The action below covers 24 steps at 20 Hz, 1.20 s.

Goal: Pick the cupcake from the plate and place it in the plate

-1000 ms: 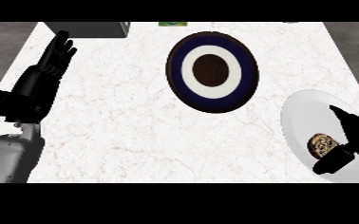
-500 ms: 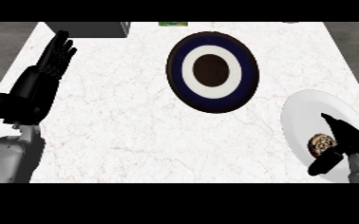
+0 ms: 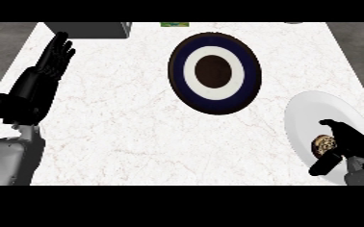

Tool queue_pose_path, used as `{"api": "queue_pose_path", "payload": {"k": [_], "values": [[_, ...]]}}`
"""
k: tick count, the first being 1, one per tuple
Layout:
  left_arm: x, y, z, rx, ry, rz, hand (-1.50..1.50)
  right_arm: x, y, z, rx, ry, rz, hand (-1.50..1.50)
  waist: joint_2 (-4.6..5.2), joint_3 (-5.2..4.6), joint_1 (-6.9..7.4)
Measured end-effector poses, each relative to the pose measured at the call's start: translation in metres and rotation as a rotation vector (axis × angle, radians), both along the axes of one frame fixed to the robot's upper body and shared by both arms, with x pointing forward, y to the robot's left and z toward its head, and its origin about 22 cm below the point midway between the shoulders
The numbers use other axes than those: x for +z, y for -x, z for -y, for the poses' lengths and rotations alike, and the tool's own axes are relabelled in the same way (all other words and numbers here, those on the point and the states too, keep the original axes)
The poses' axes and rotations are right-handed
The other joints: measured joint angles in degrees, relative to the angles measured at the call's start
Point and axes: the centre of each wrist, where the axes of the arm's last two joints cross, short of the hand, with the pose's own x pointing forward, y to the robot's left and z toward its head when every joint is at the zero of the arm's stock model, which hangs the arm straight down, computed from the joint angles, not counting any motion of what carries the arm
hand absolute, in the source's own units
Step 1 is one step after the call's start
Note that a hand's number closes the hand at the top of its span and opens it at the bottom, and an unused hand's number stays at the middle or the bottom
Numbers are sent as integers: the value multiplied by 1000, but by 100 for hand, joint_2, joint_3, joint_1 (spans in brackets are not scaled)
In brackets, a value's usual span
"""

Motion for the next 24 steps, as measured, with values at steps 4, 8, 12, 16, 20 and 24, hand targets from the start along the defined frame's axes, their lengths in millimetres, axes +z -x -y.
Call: {"api": "queue_pose_path", "payload": {"k": [4, 8, 12, 16, 20, 24], "values": [[2, -3, 3, -2, 5, 0, 0, 1, -1, 3, 36, 70, 106, 150, -3, -4, -5], [-1, -1, 2, 1, 5, 3, 0, -13, 15, 35, 50, 74, 240, 150, -24, -43, 8], [-2, -2, 2, 1, 7, 0, 0, -26, 33, 62, 69, 84, 369, 150, -31, -59, -1], [0, -5, -2, 2, 5, -5, 0, -33, 49, 79, 91, 136, 498, 150, -18, -29, -11], [3, -2, 2, 4, 7, -10, 0, -19, 49, 82, 134, 106, 611, 150, -7, 6, -21], [1, 2, 1, 9, 1, -9, 0, 0, 45, 62, 218, 52, 767, 150, -13, 15, -50]]}}
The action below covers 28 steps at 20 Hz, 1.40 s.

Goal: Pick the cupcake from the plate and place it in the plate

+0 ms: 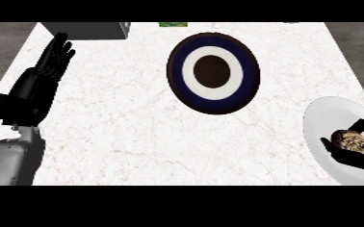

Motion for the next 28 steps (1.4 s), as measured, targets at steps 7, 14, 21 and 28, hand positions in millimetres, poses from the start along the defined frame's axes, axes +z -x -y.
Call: {"api": "queue_pose_path", "payload": {"k": [7, 14, 21, 28], "values": [[1, 2, -5, 10, 1, 5, 0, 50, -8, -45, 210, -163, 238, 150, -8, 2, -23], [6, -1, -2, -7, 5, 5, 0, 91, -17, -97, 324, -224, 295, 150, 14, 5, 35], [5, -2, 5, -14, 3, 7, 0, 118, -61, -158, 386, -282, 291, 150, 28, 6, 104], [4, -1, 8, -18, 4, 9, 0, 123, -114, -209, 405, -336, 242, 150, 37, 7, 131]]}}
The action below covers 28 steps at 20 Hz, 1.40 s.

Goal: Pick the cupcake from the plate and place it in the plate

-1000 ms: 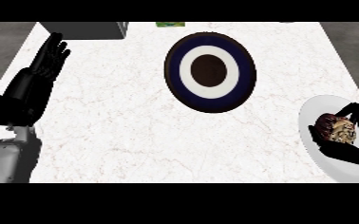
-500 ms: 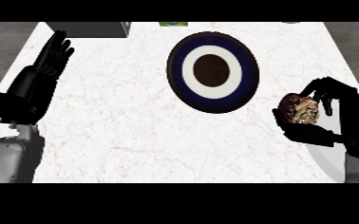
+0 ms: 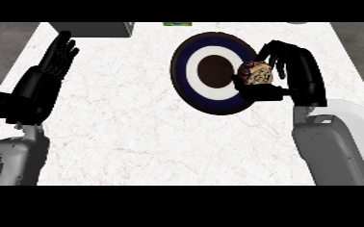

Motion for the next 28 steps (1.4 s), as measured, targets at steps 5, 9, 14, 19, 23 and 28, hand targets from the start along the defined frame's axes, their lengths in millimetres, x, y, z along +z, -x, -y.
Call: {"api": "queue_pose_path", "payload": {"k": [5, 9, 14, 19, 23, 28], "values": [[-4, 0, -1, -9, 0, 2, 0, -14, -42, -29, -30, 31, -31, 150, 14, 2, 36], [0, -4, -3, -7, 3, -2, 0, -23, -69, -51, -34, 64, -59, 150, 18, 2, 41], [5, -5, 2, -12, -7, 4, 0, -39, -91, -69, -55, 33, -127, -150, 37, 5, 88], [3, -9, 1, -22, -4, 11, 0, -52, -106, -78, -39, -46, -169, -150, 65, 6, 129], [2, -9, 6, -34, -4, 15, 0, -57, -109, -85, 0, -141, -136, -150, 73, 8, 174], [3, -9, 8, -31, -5, 8, 0, -57, -113, -79, -16, -291, -28, -150, 76, 11, 181]]}}
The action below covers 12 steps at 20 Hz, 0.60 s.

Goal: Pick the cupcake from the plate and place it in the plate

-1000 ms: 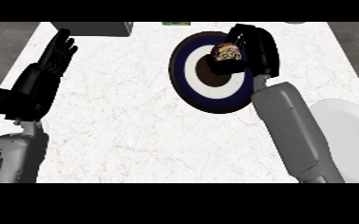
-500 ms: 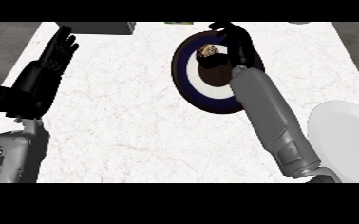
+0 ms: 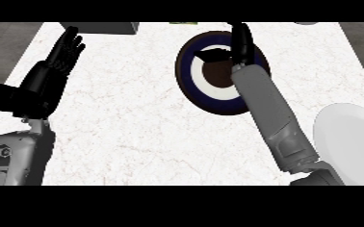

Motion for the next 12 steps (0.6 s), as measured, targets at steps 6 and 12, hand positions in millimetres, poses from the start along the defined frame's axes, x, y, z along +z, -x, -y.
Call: {"api": "queue_pose_path", "payload": {"k": [6, 12], "values": [[1, 4, -3, 15, -1, -2, 0, 11, -5, 17, 0, -202, 75, -150, -43, -3, -106], [-4, 9, -11, 38, 5, -11, 0, -1, 2, 71, -48, -325, 101, -150, -80, -5, -219]]}}
